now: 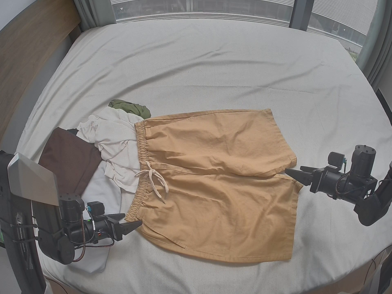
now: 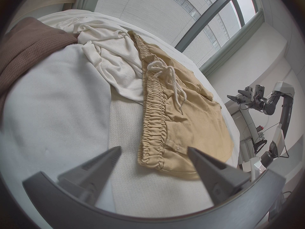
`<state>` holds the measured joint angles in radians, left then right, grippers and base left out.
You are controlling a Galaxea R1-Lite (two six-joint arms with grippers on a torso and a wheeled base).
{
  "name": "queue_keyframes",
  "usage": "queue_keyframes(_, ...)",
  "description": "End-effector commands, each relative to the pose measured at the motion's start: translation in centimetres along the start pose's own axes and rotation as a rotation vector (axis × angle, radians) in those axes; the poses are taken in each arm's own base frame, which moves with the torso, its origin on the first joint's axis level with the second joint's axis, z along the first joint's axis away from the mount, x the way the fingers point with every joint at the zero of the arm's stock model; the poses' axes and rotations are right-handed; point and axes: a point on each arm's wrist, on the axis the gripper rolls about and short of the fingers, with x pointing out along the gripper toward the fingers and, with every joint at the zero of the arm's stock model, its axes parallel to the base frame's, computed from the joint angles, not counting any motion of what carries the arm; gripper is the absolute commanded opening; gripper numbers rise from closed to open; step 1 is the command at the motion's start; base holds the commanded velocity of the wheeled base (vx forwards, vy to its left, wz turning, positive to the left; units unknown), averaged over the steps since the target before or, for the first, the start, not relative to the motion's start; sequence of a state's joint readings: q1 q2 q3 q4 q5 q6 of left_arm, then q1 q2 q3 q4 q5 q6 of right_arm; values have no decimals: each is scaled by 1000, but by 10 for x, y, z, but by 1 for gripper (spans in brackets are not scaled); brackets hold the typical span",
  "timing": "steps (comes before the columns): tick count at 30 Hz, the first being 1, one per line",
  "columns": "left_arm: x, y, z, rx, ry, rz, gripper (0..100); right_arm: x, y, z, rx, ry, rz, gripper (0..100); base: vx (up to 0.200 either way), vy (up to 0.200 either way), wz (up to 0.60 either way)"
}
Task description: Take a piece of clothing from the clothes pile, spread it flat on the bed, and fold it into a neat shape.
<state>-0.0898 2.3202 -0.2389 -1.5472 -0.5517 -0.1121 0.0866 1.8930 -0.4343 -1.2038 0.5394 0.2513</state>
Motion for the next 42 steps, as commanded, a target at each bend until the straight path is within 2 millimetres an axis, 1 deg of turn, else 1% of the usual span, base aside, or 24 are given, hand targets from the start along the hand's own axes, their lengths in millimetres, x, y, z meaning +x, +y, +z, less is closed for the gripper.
queue_keyframes(1, 1, 1, 1, 2, -6, 0, 0, 0, 0, -1, 0, 3, 1, 100, 0, 0, 0)
queue_keyframes(10, 2, 1, 2, 2, -8, -1, 0, -1, 0, -4, 4, 14, -2, 100, 0, 0, 0)
queue_keyframes(14, 2, 1, 3, 6, -13, -4, 0, -9, 1, -16, 17, 79, -18, 100, 0, 0, 0)
queue_keyframes(18, 2, -1, 4, 9, -15, -7, 0, -22, 3, -33, 48, 186, -47, 100, 0, 0, 0)
queue_keyframes(21, 3, -2, 4, 13, -13, -14, 0, -34, 1, -48, 80, 264, -80, 100, 0, 0, 0)
queue_keyframes(25, 3, -4, 3, 18, -11, -20, 0, -43, 0, -60, 77, 316, -94, 100, 0, 0, 0)
queue_keyframes(27, 4, -5, 3, 19, -8, -24, 0, -49, 2, -70, 84, 367, -100, 100, 0, 0, 0)
queue_keyframes(31, 4, -4, 3, 19, -8, -23, 0, -54, 3, -78, 92, 408, -102, 100, 0, 0, 0)
queue_keyframes(34, 4, -5, 4, 15, -12, -21, 0, -58, 5, -86, 130, 480, -107, 100, 0, 0, 0)
queue_keyframes(38, 4, -4, 3, 13, -9, -21, 0, -59, 6, -93, 164, 542, -110, 100, 0, 0, 0)
queue_keyframes(42, 5, -4, 3, 13, -8, -21, 0, -55, 3, -102, 190, 592, -111, 100, 0, 0, 0)
